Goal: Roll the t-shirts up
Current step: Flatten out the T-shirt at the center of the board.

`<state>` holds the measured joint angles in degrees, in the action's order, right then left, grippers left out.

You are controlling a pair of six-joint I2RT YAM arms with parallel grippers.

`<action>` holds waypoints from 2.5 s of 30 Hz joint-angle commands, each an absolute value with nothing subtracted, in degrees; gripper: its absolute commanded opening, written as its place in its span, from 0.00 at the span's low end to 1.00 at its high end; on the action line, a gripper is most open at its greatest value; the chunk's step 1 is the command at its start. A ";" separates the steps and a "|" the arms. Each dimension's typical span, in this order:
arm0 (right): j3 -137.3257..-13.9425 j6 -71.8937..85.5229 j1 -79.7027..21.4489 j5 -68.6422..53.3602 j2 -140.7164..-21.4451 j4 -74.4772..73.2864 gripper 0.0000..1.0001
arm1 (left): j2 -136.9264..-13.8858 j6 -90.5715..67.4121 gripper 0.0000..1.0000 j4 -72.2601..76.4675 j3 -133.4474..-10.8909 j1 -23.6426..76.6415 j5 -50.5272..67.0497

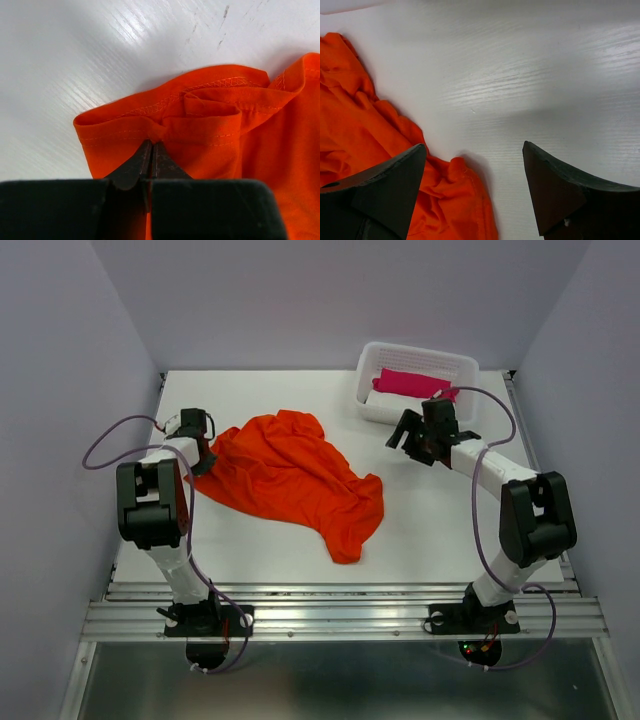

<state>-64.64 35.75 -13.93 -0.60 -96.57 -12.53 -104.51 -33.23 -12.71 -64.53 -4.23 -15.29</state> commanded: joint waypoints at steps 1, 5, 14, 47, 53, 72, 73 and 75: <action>-63.38 34.02 -15.64 -2.28 -92.55 -12.21 0.83 | -98.01 -32.26 0.00 -15.72 -66.27 -4.39 -17.14; -60.92 33.05 -20.19 -2.46 -89.74 -14.76 0.84 | -93.53 -31.73 0.00 -17.05 -64.60 -4.39 -16.52; -46.24 40.16 -34.62 -6.40 -81.48 -18.63 0.84 | -86.49 -31.20 0.00 -18.46 -60.65 -4.39 -13.45; -95.08 28.66 -19.07 -1.67 -94.48 -22.84 0.01 | -100.72 -27.78 0.00 -32.06 -113.87 -4.48 -3.61; -92.13 27.95 -19.07 -1.41 -86.24 -26.63 0.01 | -98.36 -26.98 0.00 -32.79 -118.50 -6.59 -0.79; -50.35 37.27 -19.07 -0.26 -69.16 -36.47 0.66 | -78.84 -31.37 0.75 -21.88 -53.61 -7.03 0.62; -50.88 37.35 -19.07 -0.26 -69.60 -36.82 0.66 | -78.84 -31.55 0.74 -22.23 -53.96 -7.03 0.35; -51.59 37.62 -19.07 1.32 -70.66 -37.35 0.67 | -79.45 -31.90 0.71 -23.72 -55.27 -7.03 -3.32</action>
<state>-48.40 36.14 -19.14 -1.39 -69.52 -37.17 -81.56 -30.81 -24.27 -51.99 -7.14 1.28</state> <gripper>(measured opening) 0.668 0.737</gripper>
